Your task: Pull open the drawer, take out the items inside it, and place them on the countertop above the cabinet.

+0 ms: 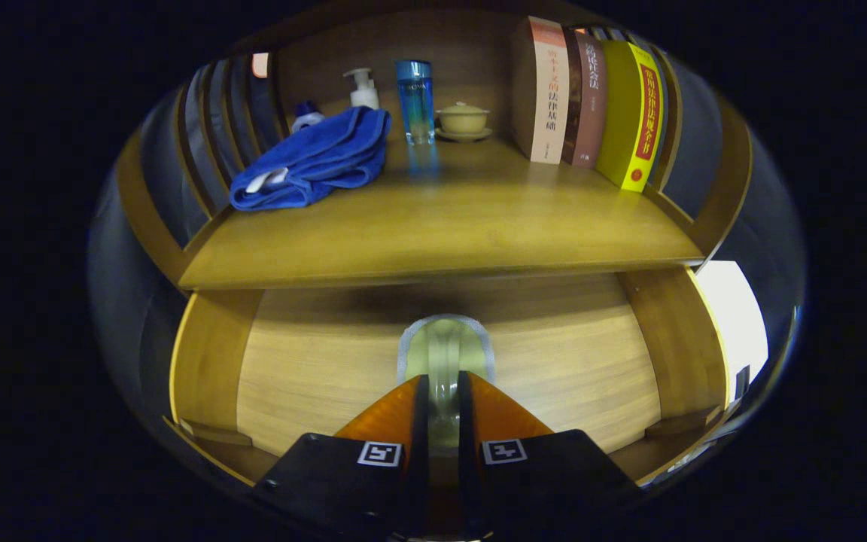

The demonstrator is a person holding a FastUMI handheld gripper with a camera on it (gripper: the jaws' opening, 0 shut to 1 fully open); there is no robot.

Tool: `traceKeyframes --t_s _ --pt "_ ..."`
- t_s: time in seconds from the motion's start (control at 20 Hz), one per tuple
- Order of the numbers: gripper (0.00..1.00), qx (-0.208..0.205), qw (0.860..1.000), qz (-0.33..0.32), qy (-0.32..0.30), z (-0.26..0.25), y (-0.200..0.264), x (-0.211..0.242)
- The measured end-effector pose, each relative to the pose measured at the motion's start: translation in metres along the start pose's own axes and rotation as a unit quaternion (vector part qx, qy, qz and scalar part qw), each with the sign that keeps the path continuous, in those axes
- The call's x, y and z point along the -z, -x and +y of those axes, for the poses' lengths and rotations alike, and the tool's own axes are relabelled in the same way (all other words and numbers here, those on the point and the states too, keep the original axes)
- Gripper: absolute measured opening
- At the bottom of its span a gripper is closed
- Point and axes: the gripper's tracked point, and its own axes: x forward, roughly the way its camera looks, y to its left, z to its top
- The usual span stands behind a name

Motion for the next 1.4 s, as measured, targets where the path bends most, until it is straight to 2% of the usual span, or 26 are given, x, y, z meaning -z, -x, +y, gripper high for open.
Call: traceKeyframes --t_s 0.35,0.65,1.0,1.4 --pt "0.25 -0.002 0.999 -0.024 0.021 0.007 0.051 -0.034" --pt "0.25 0.011 0.999 -0.050 0.006 -0.005 0.080 -0.080" --pt "0.25 0.018 0.998 -0.055 0.009 -0.012 0.063 -0.130" --pt "0.25 0.032 0.997 -0.067 -0.004 -0.027 0.018 -0.178"
